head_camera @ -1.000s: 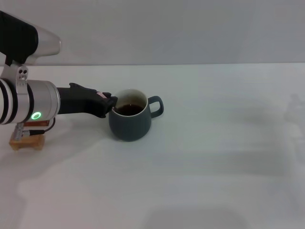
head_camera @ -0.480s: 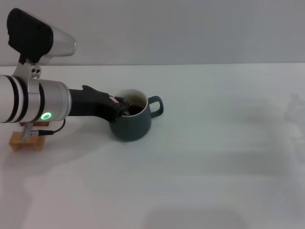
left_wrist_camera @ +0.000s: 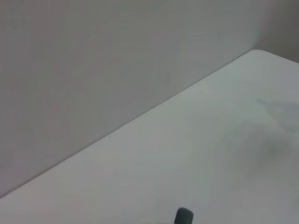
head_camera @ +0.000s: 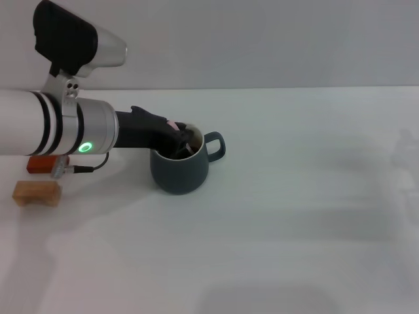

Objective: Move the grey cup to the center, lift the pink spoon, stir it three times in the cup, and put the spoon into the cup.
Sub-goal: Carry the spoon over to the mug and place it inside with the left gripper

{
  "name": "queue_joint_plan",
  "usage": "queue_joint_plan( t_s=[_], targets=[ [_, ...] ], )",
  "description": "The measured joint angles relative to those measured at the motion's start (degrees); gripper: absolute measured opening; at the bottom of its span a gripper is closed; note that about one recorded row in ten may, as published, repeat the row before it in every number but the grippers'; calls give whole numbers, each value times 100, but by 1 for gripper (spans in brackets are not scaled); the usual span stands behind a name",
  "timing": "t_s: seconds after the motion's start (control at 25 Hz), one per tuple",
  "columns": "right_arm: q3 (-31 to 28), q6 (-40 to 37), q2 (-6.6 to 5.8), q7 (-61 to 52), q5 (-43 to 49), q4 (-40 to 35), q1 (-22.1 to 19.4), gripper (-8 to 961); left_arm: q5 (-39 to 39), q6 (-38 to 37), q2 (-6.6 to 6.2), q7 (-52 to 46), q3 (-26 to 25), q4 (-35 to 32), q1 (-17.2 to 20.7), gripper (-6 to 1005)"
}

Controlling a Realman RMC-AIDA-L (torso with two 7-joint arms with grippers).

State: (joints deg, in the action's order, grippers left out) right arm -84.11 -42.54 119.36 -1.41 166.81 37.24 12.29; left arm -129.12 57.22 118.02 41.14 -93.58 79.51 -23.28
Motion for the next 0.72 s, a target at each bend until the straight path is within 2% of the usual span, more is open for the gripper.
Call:
queue_joint_plan(
  t_s=[0.24,0.72],
  targets=[
    [0,0,0,0,0,11,-9,30,-13,-302,2,0,10,-356,-257,154],
    [-18,0,-7,0,-6,11,-11,29,-168,-496,-17,63,-198,-551,-356,155]
  ],
)
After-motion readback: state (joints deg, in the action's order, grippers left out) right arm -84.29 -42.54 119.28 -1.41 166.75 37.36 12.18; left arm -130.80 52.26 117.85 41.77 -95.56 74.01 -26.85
